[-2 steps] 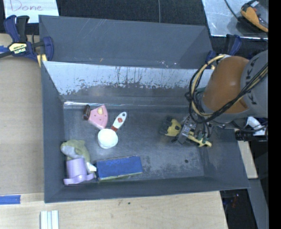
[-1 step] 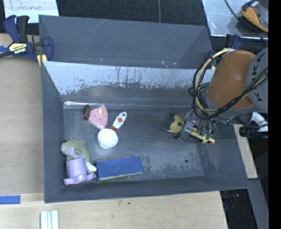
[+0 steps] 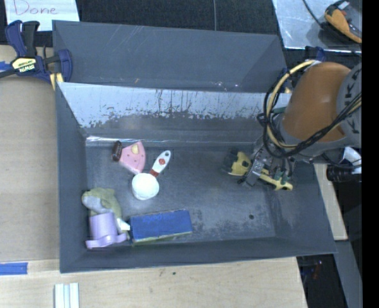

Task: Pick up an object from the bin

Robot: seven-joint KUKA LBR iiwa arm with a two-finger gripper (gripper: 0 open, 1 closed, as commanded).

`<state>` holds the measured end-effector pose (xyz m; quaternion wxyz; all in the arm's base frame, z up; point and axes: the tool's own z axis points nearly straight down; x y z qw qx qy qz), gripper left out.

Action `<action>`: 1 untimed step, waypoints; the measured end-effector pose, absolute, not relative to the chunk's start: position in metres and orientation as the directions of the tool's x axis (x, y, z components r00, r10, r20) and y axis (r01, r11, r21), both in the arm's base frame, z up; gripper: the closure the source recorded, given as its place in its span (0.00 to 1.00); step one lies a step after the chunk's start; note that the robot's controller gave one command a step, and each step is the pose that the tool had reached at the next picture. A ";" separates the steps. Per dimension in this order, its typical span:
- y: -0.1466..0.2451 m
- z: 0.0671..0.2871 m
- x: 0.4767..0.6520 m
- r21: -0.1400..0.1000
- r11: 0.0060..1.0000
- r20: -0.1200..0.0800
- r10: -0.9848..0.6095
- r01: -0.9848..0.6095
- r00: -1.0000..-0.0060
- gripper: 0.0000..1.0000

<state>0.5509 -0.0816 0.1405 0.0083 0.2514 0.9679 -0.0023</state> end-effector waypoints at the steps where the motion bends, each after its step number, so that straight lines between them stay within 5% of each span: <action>1: -0.082 0.158 0.551 0.000 0.875 -0.018 0.485 0.485 -0.874 1.00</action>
Offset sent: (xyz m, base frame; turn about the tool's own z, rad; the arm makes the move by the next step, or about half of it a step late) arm 0.0000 -0.0002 0.0404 -0.0014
